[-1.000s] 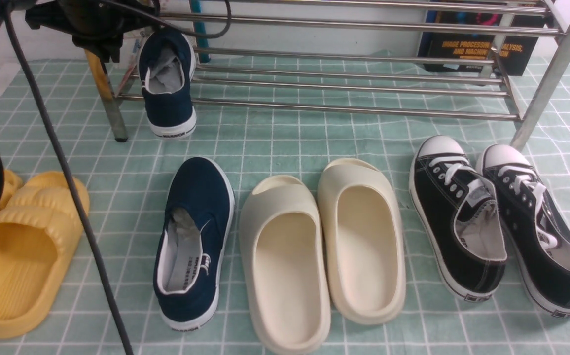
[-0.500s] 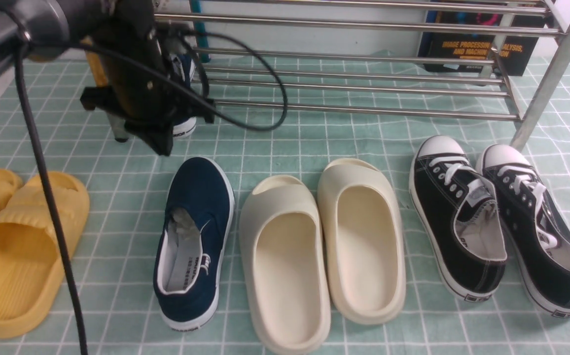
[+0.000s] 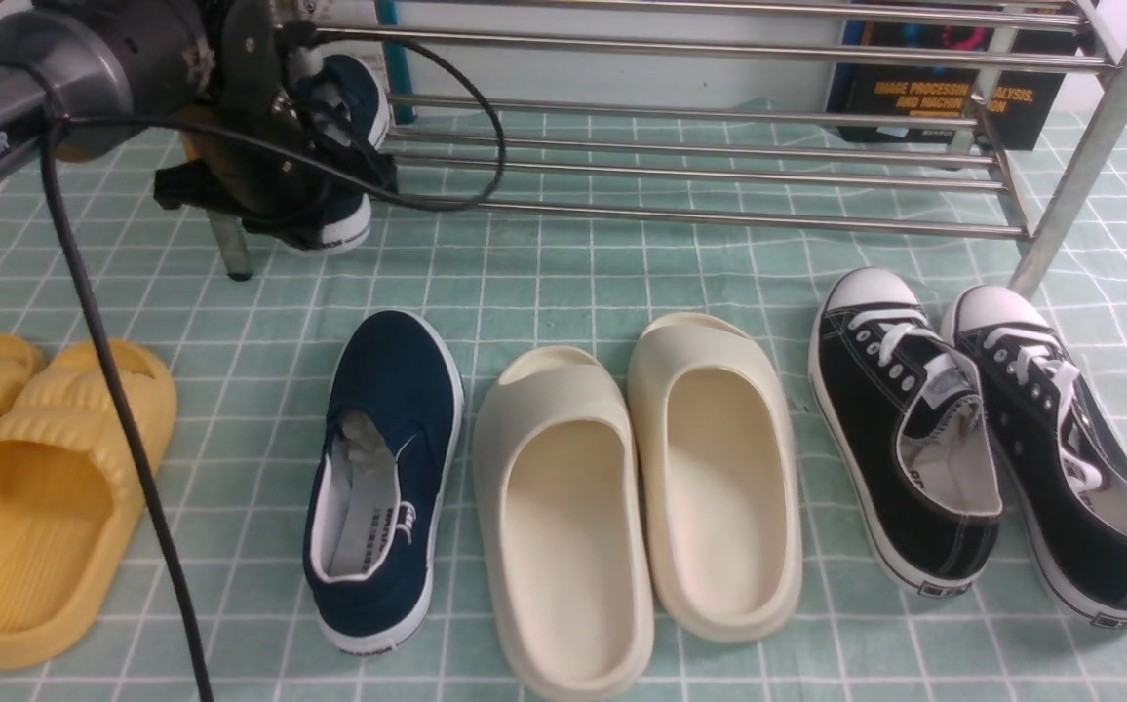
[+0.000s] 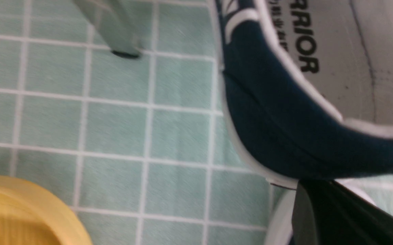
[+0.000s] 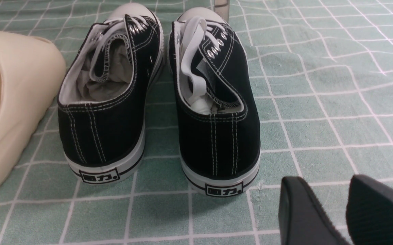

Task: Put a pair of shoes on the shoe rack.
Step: Use the left arm to put a shoe into the shoe rack, then use the left arm to grab the shoe closest to it

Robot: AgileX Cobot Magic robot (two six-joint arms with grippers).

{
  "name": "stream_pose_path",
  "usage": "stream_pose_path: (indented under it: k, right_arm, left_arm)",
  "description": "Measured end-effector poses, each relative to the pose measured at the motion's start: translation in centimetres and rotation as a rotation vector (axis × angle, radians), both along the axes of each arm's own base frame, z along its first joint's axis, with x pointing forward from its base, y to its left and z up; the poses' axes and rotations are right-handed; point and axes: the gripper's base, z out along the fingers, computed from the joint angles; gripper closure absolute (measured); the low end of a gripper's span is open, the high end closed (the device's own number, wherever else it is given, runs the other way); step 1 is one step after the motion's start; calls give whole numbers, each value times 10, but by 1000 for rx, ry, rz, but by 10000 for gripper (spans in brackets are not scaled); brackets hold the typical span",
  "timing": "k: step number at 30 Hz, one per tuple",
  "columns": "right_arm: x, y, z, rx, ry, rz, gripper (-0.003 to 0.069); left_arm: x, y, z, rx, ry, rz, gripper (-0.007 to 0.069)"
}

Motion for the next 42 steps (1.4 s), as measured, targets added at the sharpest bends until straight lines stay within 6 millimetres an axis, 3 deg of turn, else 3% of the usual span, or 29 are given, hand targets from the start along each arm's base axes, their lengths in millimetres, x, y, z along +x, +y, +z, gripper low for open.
stream_pose_path:
  k: [4,17,22,26,29,34,39,41,42]
  right_arm:
    - [0,0,0,0,0,0,412]
    - [0,0,0,0,0,0,412]
    - [0,0,0,0,0,0,412]
    - [0,0,0,0,0,0,412]
    - [0,0,0,0,0,0,412]
    - [0,0,0,0,0,0,412]
    - [0,0,0,0,0,0,412]
    - [0,0,0,0,0,0,412]
    - [0,0,0,0,0,0,412]
  left_arm:
    - [6,17,6,3,-36,37,625]
    - [19,10,-15,6,-44,16,571]
    - [20,12,-3,40,-43,19,468]
    - [19,14,27,53,-34,40,357]
    - [8,16,51,64,27,38,310]
    - [-14,10,82,3,78,-31,298]
    - [-42,-9,84,-86,134,-128,305]
    - [-69,-25,66,-55,228,-183,318]
    - [-73,-26,67,-49,229,-185,319]
